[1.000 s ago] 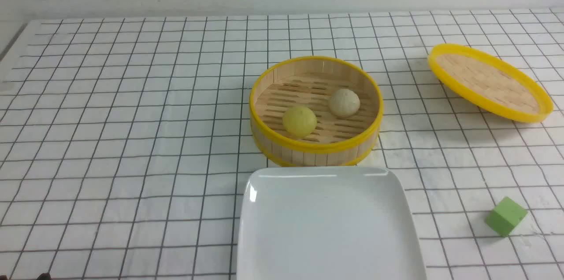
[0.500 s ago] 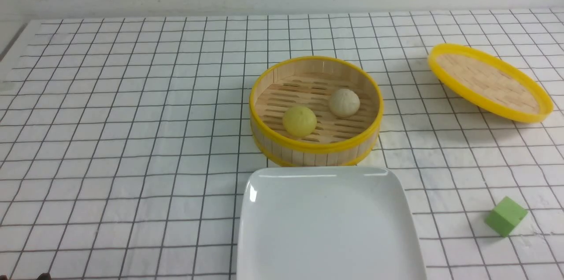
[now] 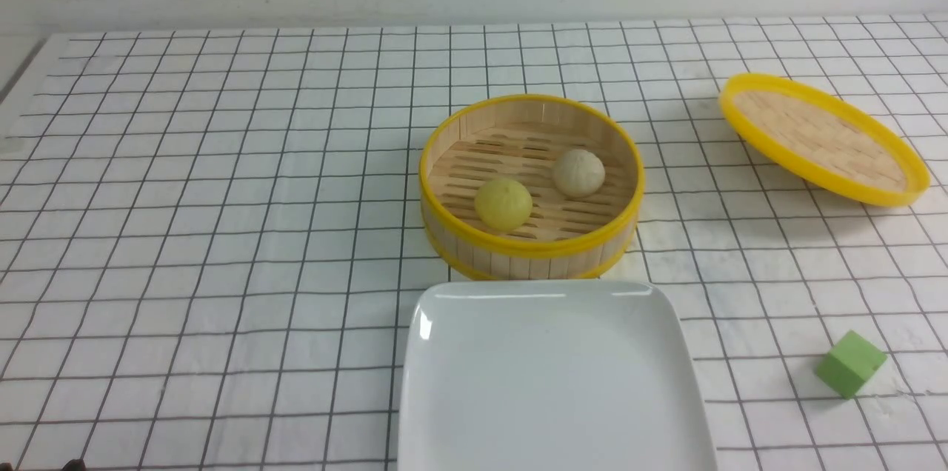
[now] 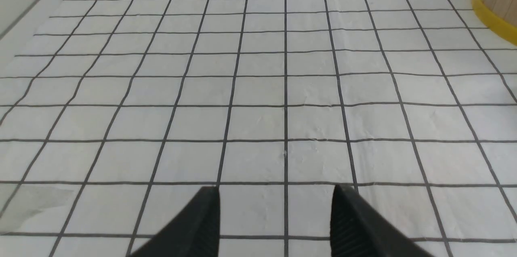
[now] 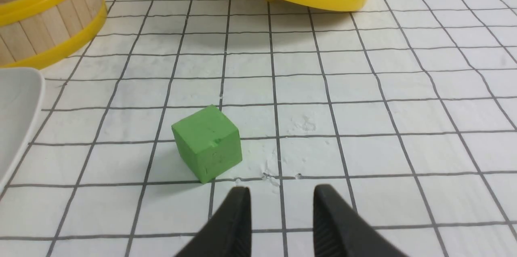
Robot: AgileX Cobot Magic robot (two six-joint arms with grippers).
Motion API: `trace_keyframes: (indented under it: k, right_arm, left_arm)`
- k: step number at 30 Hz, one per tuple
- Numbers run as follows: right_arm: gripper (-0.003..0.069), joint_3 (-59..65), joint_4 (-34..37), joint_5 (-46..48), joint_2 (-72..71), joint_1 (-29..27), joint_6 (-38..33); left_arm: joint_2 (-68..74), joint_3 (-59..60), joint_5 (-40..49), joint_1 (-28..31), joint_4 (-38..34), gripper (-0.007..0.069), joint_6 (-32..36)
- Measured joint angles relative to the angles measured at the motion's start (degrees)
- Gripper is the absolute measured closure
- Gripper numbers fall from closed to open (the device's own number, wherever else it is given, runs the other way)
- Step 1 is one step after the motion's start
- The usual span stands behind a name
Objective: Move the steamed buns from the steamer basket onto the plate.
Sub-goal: Use the right arm to grab the steamed stuffed bun that is closest to it
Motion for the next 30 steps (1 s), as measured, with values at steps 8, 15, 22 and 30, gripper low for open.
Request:
trace_keyframes:
  k: [8,15,22,30]
  right_arm:
    - [0.0419,0.0,0.87,-0.4,0.0,0.0,0.2]
    - [0.0419,-13.63,5.01,0.8,0.0,0.0,-2.16]
    - [0.0419,-32.18,7.34,16.99,0.0,0.0,-1.64]
    - [0.0419,-36.93,9.63,20.16,-0.29,0.0,-1.7]
  left_arm:
    - [0.0,0.0,0.0,0.0,0.0,0.0235,0.0]
    - [0.0,0.0,0.0,0.0,0.0,0.0235,0.0]
    - [0.0,0.0,0.0,0.0,0.0,0.0235,0.0]
    - [0.0,0.0,0.0,0.0,0.0,0.0235,0.0]
